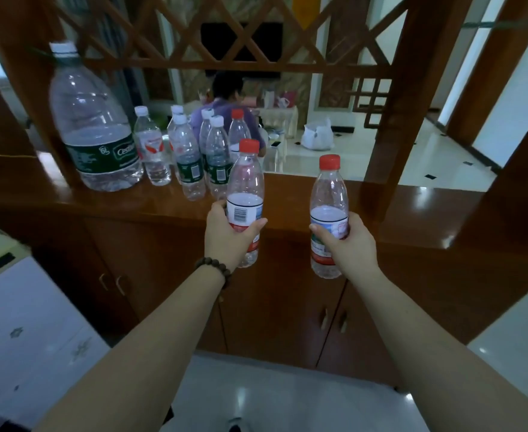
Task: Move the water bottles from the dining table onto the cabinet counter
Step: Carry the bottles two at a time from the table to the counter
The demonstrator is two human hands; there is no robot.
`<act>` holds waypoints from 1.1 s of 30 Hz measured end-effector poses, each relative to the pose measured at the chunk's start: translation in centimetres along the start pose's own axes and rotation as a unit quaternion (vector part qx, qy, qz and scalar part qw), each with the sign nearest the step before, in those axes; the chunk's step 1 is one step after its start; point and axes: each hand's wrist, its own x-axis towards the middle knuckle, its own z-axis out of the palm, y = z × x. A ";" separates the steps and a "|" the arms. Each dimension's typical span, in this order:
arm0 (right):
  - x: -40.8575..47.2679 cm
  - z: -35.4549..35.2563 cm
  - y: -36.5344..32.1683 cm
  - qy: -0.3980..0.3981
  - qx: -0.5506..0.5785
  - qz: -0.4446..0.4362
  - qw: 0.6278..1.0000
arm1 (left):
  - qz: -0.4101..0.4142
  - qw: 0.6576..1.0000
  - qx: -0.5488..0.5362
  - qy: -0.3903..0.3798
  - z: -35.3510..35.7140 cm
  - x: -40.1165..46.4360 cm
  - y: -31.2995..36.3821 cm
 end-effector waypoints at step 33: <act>24.8 9.4 4.2 0.027 0.022 0.058 0.998 | 0.033 0.991 0.016 -0.129 15.7 24.1 -6.1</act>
